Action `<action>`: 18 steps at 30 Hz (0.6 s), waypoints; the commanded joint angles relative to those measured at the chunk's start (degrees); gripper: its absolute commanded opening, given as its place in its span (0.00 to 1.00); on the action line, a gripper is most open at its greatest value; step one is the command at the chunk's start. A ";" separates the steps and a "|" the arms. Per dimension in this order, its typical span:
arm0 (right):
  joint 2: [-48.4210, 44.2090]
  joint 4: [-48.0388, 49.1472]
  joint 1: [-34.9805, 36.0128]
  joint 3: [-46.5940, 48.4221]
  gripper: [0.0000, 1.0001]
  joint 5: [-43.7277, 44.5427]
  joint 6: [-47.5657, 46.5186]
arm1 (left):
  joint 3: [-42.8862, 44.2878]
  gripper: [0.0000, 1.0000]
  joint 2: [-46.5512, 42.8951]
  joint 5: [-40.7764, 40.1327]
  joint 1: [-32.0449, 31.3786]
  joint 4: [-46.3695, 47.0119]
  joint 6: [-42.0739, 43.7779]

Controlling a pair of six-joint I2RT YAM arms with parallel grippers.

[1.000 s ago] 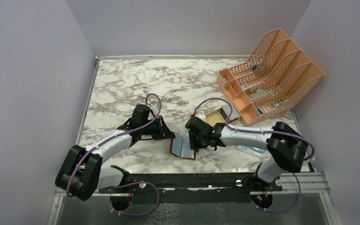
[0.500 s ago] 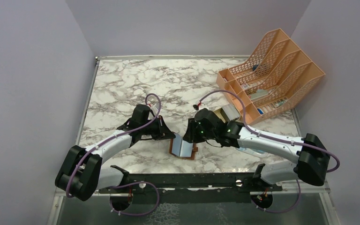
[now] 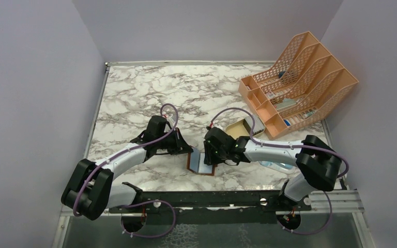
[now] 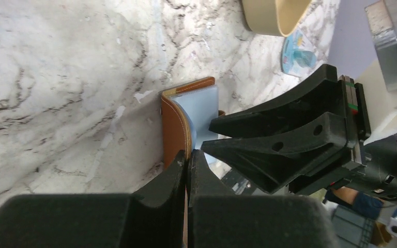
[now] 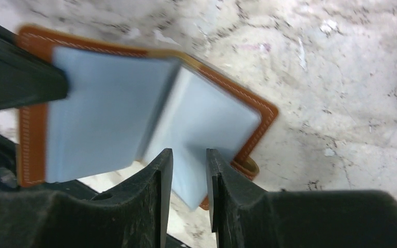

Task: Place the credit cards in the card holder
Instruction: Open the card holder at the center of the board.

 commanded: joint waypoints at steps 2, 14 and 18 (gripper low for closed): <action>0.43 0.02 0.11 -2.35 0.30 4.50 -0.95 | 1.84 0.00 0.39 -6.99 -0.35 -5.62 6.13; -5.32 1.18 0.16 -1.80 0.31 6.43 -5.35 | 2.62 0.00 1.54 -6.34 -0.35 -8.24 10.54; -11.11 3.17 0.14 -1.69 0.33 9.10 -12.09 | 2.25 0.00 0.58 -5.51 -0.39 -7.44 10.27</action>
